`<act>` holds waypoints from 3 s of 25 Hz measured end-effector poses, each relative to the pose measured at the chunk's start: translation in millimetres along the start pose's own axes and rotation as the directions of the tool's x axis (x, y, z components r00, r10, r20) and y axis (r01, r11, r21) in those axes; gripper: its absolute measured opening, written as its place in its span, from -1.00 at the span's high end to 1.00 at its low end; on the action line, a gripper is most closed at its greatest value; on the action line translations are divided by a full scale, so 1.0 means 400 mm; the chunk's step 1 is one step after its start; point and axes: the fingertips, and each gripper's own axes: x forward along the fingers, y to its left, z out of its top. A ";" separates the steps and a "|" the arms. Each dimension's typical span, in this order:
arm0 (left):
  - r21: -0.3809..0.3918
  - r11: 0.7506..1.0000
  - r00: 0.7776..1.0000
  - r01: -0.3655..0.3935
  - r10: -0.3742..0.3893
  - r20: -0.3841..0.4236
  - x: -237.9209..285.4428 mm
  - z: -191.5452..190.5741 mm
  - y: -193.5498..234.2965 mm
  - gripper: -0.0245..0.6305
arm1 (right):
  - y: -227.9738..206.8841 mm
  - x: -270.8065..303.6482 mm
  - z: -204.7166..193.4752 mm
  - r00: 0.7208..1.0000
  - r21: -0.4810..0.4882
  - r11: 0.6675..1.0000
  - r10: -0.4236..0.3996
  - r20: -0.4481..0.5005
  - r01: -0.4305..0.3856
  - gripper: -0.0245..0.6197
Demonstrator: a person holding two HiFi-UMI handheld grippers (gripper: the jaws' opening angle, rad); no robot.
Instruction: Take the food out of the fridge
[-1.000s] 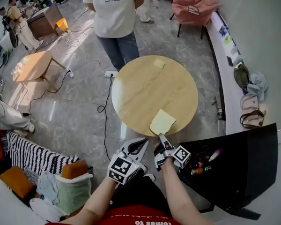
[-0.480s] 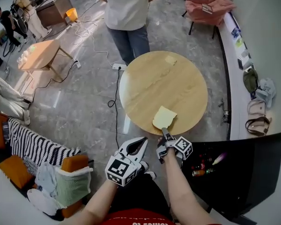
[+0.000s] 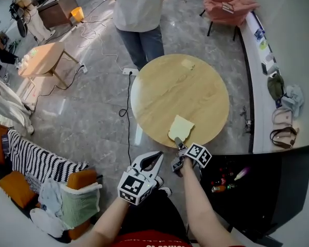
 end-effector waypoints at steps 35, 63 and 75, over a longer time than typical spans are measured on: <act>0.169 0.976 0.990 0.137 -0.132 -0.040 -0.002 0.096 -0.079 0.93 | 0.212 -0.260 0.019 0.981 -0.588 0.796 -0.037 0.190 0.144 0.87; 0.211 0.749 0.777 0.628 -0.618 -0.118 0.045 0.076 -0.603 0.92 | 0.201 -0.925 0.013 0.750 -0.383 0.907 0.129 0.648 0.174 0.89; 0.219 0.552 0.592 0.805 -0.778 -0.213 0.024 -0.013 -0.867 0.92 | 0.058 -1.131 -0.052 0.605 -0.199 0.934 -0.023 0.796 0.296 0.89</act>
